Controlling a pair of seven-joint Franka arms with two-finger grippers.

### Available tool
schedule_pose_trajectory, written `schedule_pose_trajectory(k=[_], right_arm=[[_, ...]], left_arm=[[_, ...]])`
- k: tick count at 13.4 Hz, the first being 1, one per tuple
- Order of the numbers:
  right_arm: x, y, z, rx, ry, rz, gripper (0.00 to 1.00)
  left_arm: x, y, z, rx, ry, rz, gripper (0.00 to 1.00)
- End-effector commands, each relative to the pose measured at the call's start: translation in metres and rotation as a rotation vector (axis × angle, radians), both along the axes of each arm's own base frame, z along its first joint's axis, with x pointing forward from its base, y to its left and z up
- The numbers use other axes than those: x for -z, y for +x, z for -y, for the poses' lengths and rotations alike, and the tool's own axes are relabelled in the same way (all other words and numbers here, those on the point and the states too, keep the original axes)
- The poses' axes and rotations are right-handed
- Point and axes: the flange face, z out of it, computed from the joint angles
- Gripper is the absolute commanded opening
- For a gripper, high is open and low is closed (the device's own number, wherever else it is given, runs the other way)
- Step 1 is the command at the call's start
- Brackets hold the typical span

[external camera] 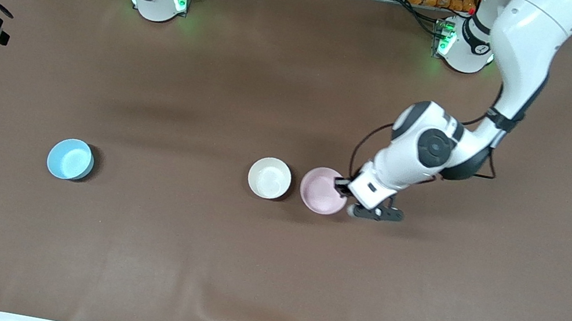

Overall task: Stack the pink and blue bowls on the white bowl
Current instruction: 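Carry the pink bowl with the left gripper over the white bowl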

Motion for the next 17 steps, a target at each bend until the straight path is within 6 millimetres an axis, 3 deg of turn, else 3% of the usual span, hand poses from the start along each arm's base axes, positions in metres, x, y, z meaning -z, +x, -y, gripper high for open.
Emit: schedule_pose_trajectory(k=[1,8,12,17], right_arm=[[-0.002,0.003,0.000,-0.001,0.010,0.002,1.00],[0.003,0.007,0.003,0.003,0.008,0.001,1.00],[0.011,0.011,0.006,0.008,0.008,-0.005,1.00],[0.021,0.016,0.011,0.015,0.007,-0.005,1.00]], left_arm=[[0.000,-0.001,0.019,-0.023,-0.011,-0.012,0.00],[0.011,-0.021,0.056,0.023,-0.014,0.004,0.00],[0.018,-0.026,0.091,-0.026,0.000,0.010,0.00],[0.028,-0.025,0.113,-0.041,0.002,0.018,0.00]])
